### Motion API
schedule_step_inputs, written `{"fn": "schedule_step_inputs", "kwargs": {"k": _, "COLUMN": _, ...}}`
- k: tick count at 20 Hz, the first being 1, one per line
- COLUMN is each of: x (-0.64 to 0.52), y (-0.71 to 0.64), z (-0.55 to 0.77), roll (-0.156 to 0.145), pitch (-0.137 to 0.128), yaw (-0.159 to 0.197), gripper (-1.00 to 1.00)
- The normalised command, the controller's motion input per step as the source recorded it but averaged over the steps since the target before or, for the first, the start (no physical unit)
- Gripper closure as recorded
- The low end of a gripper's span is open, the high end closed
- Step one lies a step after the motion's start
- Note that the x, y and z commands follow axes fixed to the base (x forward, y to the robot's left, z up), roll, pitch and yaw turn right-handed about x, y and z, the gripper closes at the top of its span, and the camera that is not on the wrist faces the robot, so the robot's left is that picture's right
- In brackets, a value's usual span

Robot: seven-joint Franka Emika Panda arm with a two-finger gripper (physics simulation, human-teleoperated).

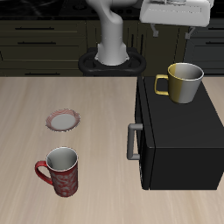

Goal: Place the white and yellow mug on the plate

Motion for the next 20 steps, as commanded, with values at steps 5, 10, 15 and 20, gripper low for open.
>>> {"fn": "schedule_step_inputs", "kwargs": {"k": 5, "x": 0.09, "y": 0.21, "z": 0.05, "roll": -0.005, "pitch": -0.041, "yaw": 0.003, "gripper": -1.00}}
{"fn": "schedule_step_inputs", "kwargs": {"k": 10, "x": 0.09, "y": 0.22, "z": 0.02, "roll": -0.010, "pitch": -0.005, "yaw": 0.019, "gripper": -1.00}}
{"fn": "schedule_step_inputs", "kwargs": {"k": 15, "x": 0.15, "y": 0.15, "z": 0.04, "roll": 0.027, "pitch": -0.014, "yaw": 0.085, "gripper": -1.00}}
{"fn": "schedule_step_inputs", "kwargs": {"k": 20, "x": 0.24, "y": 0.04, "z": 0.04, "roll": 0.002, "pitch": 0.018, "yaw": 0.017, "gripper": -1.00}}
